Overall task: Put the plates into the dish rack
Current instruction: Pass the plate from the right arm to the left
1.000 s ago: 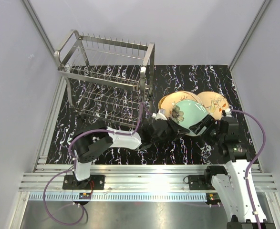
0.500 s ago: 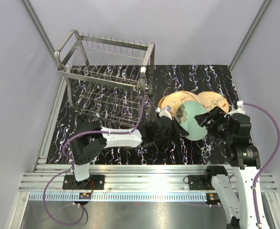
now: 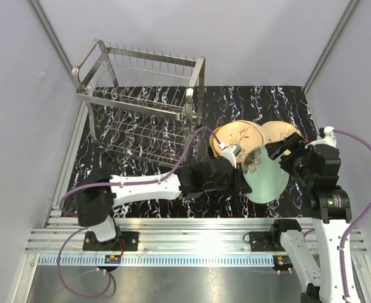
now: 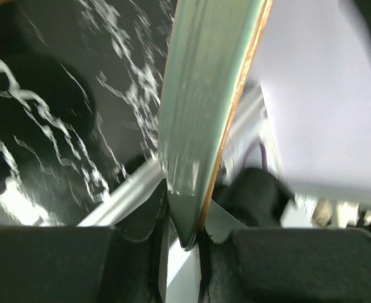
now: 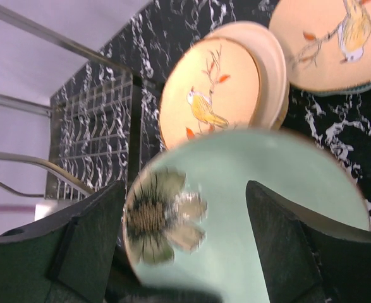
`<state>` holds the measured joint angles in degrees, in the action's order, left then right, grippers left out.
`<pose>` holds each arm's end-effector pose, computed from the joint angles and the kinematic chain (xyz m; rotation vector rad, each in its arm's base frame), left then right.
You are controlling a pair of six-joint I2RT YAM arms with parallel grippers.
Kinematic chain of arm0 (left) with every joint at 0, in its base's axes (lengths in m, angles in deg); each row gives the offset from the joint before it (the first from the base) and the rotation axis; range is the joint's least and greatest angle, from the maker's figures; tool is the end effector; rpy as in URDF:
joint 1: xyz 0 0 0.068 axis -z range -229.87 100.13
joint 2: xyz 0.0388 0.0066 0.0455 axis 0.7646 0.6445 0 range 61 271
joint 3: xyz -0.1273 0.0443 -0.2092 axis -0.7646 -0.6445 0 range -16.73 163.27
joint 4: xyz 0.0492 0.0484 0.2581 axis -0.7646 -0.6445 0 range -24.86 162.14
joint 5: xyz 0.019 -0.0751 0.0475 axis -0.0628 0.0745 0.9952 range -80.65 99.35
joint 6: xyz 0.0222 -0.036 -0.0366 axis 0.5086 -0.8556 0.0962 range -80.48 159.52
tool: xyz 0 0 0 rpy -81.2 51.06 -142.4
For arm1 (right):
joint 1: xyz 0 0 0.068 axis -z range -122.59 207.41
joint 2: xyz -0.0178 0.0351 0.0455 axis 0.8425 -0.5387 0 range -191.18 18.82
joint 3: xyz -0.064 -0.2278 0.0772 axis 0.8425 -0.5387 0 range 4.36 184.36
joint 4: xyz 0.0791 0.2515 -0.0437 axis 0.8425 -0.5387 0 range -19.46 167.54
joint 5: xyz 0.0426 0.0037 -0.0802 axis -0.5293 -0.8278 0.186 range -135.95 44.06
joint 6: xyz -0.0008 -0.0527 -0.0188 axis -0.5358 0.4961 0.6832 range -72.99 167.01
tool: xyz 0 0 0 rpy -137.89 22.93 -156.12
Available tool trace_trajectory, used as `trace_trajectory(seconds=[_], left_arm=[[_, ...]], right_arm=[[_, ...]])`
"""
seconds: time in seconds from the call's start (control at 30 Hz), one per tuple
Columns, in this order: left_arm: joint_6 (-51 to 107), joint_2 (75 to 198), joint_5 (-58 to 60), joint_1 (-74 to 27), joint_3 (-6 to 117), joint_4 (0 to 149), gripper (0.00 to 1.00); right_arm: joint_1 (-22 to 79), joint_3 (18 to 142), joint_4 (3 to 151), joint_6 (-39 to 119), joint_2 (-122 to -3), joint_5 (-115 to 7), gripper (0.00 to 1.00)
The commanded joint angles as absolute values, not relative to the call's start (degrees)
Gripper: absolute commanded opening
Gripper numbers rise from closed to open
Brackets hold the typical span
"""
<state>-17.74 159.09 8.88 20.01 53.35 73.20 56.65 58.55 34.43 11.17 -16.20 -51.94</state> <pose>0.1387 -0.3792 0.2344 0.2637 2.3308 -1.2928 0.1442 0.0060 0.3444 0.5438 1.9489 0.5133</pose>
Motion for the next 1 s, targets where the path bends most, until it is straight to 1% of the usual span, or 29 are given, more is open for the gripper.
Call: trace_trajectory(seconds=[0.0,0.03,0.1,0.17,0.3,0.47,0.53,0.63,0.8,0.9,0.97], left_arm=[[-11.90,148.38,6.36,21.40,53.24,75.84,0.00],[-11.72,146.63,6.80,21.67,50.36,75.57,0.00],[-10.41,142.32,6.89,22.19,49.45,72.43,0.00],[-7.16,138.72,8.11,22.98,50.32,64.73,0.00],[-1.36,132.21,13.21,24.22,52.87,52.13,0.00],[2.24,123.25,23.49,24.13,56.38,39.57,0.00],[4.62,122.27,27.43,23.87,60.14,36.48,0.00],[5.94,122.61,29.30,21.68,66.21,30.41,0.00],[7.69,123.58,23.26,12.12,71.41,28.73,0.00],[10.15,126.04,22.01,8.50,78.26,27.24,0.00],[11.47,128.40,22.27,7.09,85.02,25.39,0.00]], right_arm=[[56.44,64.20,36.15,12.73,-16.94,-48.49,0.84],[56.44,64.65,36.06,12.91,-17.12,-48.49,0.84],[56.44,65.61,36.49,12.82,-17.56,-48.23,0.84],[56.44,66.49,36.93,12.82,-17.74,-47.18,0.84],[56.53,68.16,38.25,12.91,-18.18,-46.30,0.86],[56.53,66.76,41.67,11.33,-19.85,-48.39,0.84],[56.44,65.10,42.64,10.28,-20.90,-50.42,0.79],[56.44,62.73,44.93,9.31,-21.08,-52.18,0.77],[56.44,61.22,47.04,9.39,-22.83,-53.50,0.76],[56.44,60.08,47.92,9.39,-24.50,-54.47,0.75],[56.53,59.20,49.06,9.57,-25.29,-55.08,0.75]])
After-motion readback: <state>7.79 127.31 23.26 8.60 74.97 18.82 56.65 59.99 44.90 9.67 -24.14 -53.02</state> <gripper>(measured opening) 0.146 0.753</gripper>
